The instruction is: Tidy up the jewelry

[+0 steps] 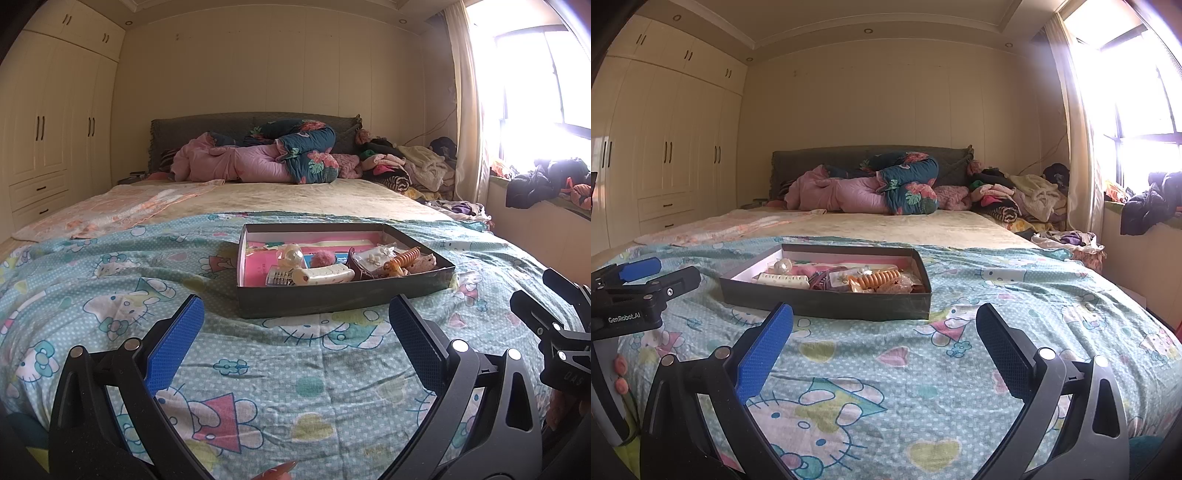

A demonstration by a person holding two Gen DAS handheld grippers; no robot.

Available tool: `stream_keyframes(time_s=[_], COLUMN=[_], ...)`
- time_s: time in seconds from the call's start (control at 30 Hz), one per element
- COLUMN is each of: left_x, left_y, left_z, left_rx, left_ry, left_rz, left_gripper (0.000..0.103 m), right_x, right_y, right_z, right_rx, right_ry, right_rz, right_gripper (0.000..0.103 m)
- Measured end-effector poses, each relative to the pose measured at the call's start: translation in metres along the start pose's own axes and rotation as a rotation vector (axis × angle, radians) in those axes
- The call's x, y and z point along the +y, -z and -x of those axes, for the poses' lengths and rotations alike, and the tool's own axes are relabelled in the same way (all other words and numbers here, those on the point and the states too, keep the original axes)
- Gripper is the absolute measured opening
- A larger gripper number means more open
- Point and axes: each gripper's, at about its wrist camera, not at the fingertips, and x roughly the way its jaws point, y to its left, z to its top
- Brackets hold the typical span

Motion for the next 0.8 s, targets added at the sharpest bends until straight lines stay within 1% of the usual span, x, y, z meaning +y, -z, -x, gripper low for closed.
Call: stream_keyframes(time_s=[0.5, 0.8], left_x=[0.0, 0.0023], left_y=[0.0002, 0.0], left_z=[-0.0005, 0.0004], left_rx=[0.003, 0.001], left_ry=[0.001, -0.014], left_rz=[0.0, -0.004], left_gripper=[0.092, 0.092], right_x=[0.0001, 0.0], right_y=[0.0003, 0.0001], right_z=[0.0016, 0.0018], right_rx=[0.001, 0.0], right_ry=[0.003, 0.003], right_rz=[0.006, 0.006], right_gripper=[0.097, 0.097])
